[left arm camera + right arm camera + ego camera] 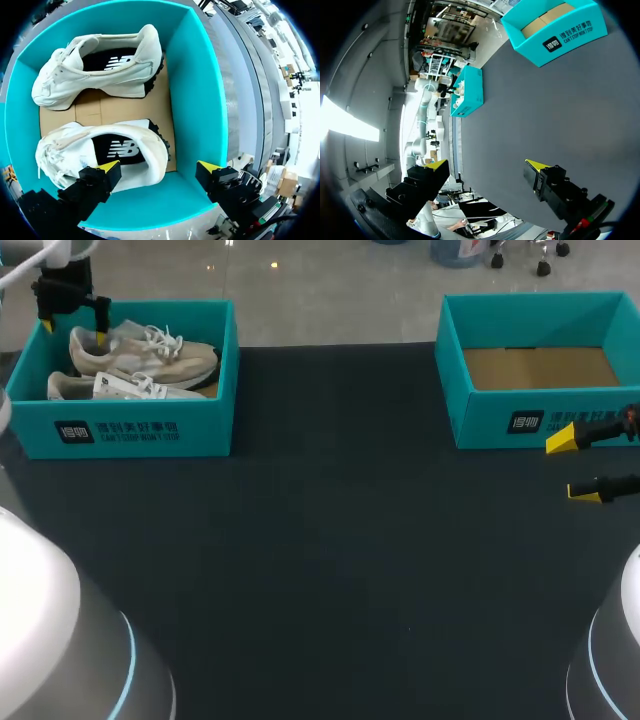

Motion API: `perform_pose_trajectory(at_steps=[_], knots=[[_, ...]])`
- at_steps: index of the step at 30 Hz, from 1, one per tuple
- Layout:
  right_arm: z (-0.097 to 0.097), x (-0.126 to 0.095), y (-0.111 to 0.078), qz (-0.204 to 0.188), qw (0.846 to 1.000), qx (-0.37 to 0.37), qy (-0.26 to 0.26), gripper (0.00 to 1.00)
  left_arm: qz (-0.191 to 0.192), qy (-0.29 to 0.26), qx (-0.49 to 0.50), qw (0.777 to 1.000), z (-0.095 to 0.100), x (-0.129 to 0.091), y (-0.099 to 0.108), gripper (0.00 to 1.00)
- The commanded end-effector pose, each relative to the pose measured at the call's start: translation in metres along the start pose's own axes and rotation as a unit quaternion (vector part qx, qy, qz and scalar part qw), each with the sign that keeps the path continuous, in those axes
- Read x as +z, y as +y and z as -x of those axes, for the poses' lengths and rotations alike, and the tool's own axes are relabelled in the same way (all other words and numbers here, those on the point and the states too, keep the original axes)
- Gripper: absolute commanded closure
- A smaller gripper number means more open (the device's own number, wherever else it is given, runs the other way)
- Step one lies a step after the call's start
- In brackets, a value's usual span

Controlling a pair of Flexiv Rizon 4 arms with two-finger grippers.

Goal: Take the shoe out of the shoebox, open the shoe tongue, remove and reinsert the insole, then place the shoe into the shoebox

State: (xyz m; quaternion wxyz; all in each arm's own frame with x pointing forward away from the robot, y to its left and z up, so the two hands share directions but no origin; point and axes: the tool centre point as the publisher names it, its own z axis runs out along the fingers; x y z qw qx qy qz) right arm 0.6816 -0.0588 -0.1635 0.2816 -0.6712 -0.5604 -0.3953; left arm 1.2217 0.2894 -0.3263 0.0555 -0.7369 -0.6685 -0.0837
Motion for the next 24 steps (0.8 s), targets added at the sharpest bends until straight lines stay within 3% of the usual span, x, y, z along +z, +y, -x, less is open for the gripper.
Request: perform_pose_trajectory(at_steps=[1,10,24], knots=[[0.000,0.000,0.000,0.000,1.000,0.001,-0.001,0.00,0.009,-0.014,0.004,1.000,-0.007,-0.031,-0.017,0.00],[0.000,0.000,0.000,0.000,1.000,0.001,-0.001,0.00,-0.004,-0.025,0.003,1.000,-0.007,-0.064,-0.029,0.00],[0.000,0.000,0.000,0.000,1.000,0.001,-0.001,0.00,-0.004,-0.025,0.003,1.000,-0.007,-0.064,-0.029,0.00]])
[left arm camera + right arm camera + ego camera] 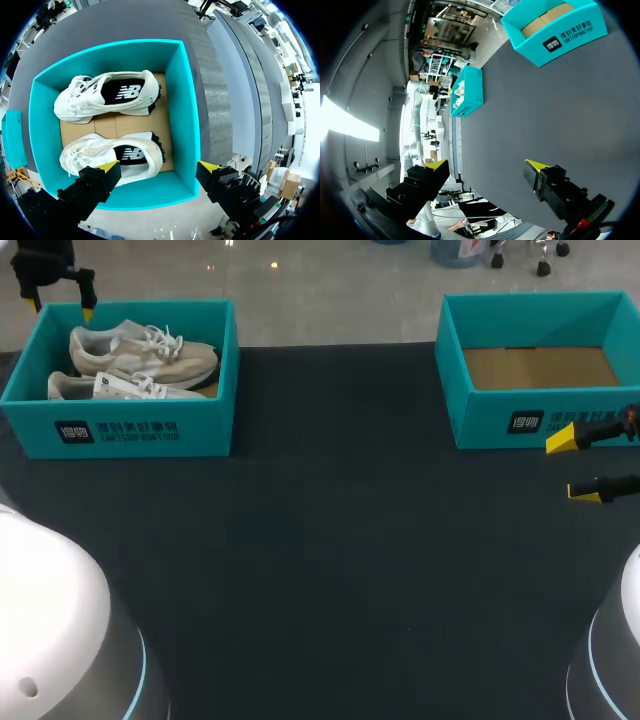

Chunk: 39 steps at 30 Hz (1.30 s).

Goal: Take the shoe out of the shoebox, open the shoe tongue, remove and reinsert the insole, then place the shoe into the shoebox

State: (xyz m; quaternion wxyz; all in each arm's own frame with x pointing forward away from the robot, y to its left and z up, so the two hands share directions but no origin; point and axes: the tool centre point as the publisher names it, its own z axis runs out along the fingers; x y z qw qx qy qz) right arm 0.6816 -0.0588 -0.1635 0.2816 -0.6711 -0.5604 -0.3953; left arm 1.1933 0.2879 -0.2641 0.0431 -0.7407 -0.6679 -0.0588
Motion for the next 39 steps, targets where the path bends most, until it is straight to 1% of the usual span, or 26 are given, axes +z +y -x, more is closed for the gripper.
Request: perform_pose_trajectory(at_steps=[1,2,3,7,11,16,18,24,28,31,37,38,39], knots=[[0.000,0.000,0.000,0.000,1.000,0.001,-0.001,0.00,0.003,0.002,0.000,1.000,0.001,-0.001,-0.003,0.00],[0.000,0.000,0.000,0.000,1.000,0.001,-0.001,0.00,0.000,0.007,-0.005,1.000,0.004,0.002,-0.010,0.00],[0.000,0.000,0.000,0.000,1.000,0.001,-0.001,0.00,0.011,0.005,-0.003,1.000,0.007,0.004,-0.019,0.00],[0.000,0.000,0.000,0.000,1.000,0.001,-0.001,0.00,0.016,-0.005,-0.007,1.000,0.012,0.006,-0.037,0.00],[0.000,0.000,0.000,0.000,1.000,0.001,-0.001,0.00,0.032,-0.015,-0.028,0.999,0.009,0.001,-0.052,0.00],[0.000,0.000,0.000,0.000,1.000,0.001,-0.001,0.00,0.036,-0.023,-0.034,0.998,0.006,-0.002,-0.074,0.00],[0.000,0.000,0.000,0.000,1.000,0.001,-0.001,0.00,0.031,-0.028,-0.032,0.999,0.005,-0.002,-0.080,0.00],[0.000,0.000,0.000,0.000,1.000,0.001,-0.001,0.00,0.021,-0.025,-0.034,0.999,0.007,0.003,-0.093,0.00],[0.000,0.000,0.000,0.000,1.000,0.001,-0.001,0.00,0.022,-0.024,-0.034,0.999,0.010,0.010,-0.097,0.00],[0.000,0.000,0.000,0.000,1.000,0.001,-0.001,0.00,0.017,-0.035,-0.032,0.999,0.012,0.013,-0.101,0.00],[0.000,0.000,0.000,0.000,1.000,0.001,-0.001,0.00,0.010,-0.036,-0.030,0.999,0.017,0.021,-0.108,0.00],[0.000,0.000,0.000,0.000,1.000,0.001,-0.001,0.00,0.008,-0.035,-0.028,0.999,0.017,0.022,-0.109,0.13],[0.000,0.000,0.000,0.000,1.000,0.001,-0.001,0.00,0.007,-0.035,-0.026,0.999,0.017,0.022,-0.109,0.19]])
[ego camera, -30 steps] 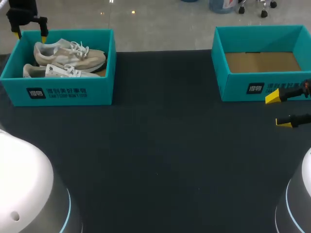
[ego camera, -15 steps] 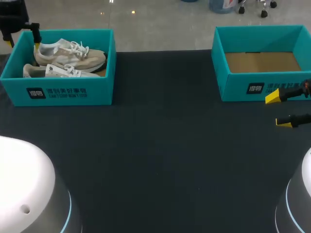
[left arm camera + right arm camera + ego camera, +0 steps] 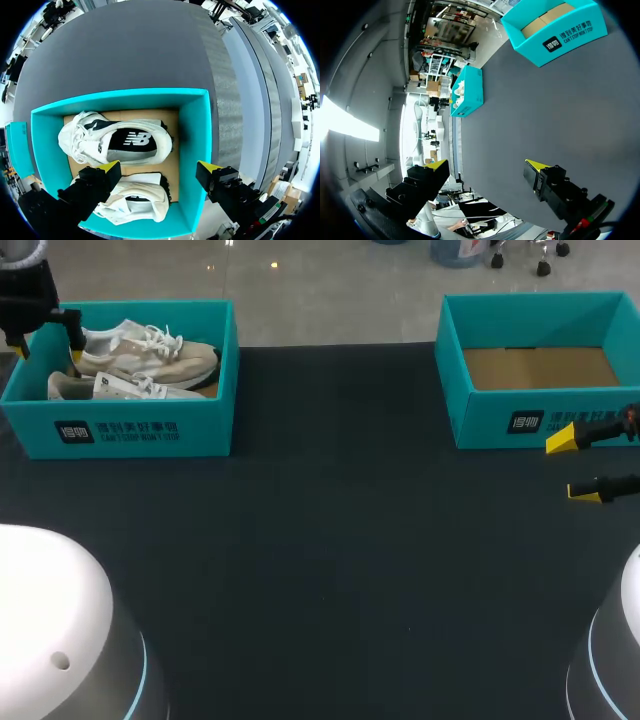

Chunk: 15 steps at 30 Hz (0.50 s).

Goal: Take the shoe out of the shoebox, open the shoe tongue, remove and reinsert the insole, then place the shoe into the shoebox

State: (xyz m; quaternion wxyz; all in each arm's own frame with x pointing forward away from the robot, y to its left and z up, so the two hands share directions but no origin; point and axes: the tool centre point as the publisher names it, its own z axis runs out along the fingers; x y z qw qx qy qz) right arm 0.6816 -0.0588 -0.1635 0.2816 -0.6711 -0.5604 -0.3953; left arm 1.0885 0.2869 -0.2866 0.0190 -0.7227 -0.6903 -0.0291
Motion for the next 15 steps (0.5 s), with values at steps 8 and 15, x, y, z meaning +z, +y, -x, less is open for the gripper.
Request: perform_pose_trajectory(at_steps=[8,15], knots=[[0.000,0.000,0.000,0.000,1.000,0.001,-0.001,0.00,0.003,-0.005,0.014,1.000,0.001,0.011,-0.009,0.37],[0.000,0.000,0.000,0.000,1.000,0.001,-0.001,0.00,0.006,-0.013,0.039,0.999,0.001,0.018,-0.016,0.25]])
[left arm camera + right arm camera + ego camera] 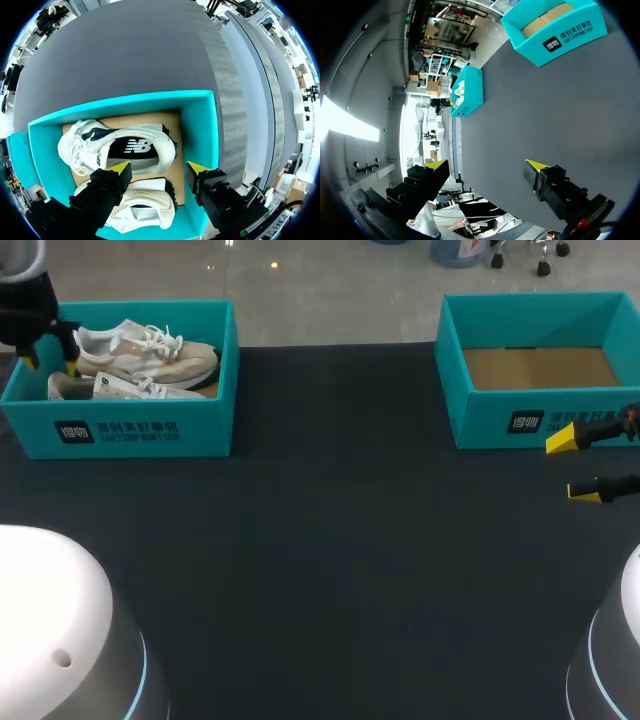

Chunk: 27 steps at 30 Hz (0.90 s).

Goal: Take the shoe out of the shoebox, open the shoe tongue, remove and reinsert the insole, then place the shoe into the shoebox

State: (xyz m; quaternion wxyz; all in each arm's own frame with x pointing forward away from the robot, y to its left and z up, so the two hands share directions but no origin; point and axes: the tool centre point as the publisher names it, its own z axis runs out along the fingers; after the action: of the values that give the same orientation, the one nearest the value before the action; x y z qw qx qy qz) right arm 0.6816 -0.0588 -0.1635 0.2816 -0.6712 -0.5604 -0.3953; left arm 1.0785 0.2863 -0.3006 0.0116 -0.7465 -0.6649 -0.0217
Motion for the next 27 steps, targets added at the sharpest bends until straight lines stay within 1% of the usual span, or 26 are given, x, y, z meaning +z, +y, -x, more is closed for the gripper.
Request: perform_pose_trajectory(at_steps=[1,3,11,15,20,24,27], knots=[[0.000,0.001,0.000,0.000,1.000,0.001,-0.001,0.00,0.005,-0.002,0.007,1.000,-0.001,0.005,-0.007,0.24],[0.000,0.001,0.000,0.000,1.000,0.001,-0.001,0.00,0.002,-0.002,0.009,1.000,-0.001,0.009,-0.008,0.25],[0.000,0.001,0.000,0.000,1.000,0.001,-0.001,0.00,-0.006,-0.005,0.014,1.000,-0.003,0.028,-0.005,0.25],[0.000,0.001,0.000,0.000,1.000,0.001,-0.001,0.00,-0.006,-0.005,0.016,1.000,-0.004,0.038,-0.003,0.21],[0.000,0.001,0.000,0.000,1.000,0.001,-0.001,0.00,-0.005,-0.006,0.015,1.000,-0.005,0.046,-0.002,0.22],[0.000,0.001,0.000,0.000,1.000,0.001,-0.001,0.00,-0.002,-0.006,0.018,1.000,-0.006,0.054,-0.001,0.18],[0.000,0.001,0.000,0.000,1.000,0.001,-0.001,0.00,0.000,-0.009,0.020,1.000,-0.007,0.059,0.000,0.21]])
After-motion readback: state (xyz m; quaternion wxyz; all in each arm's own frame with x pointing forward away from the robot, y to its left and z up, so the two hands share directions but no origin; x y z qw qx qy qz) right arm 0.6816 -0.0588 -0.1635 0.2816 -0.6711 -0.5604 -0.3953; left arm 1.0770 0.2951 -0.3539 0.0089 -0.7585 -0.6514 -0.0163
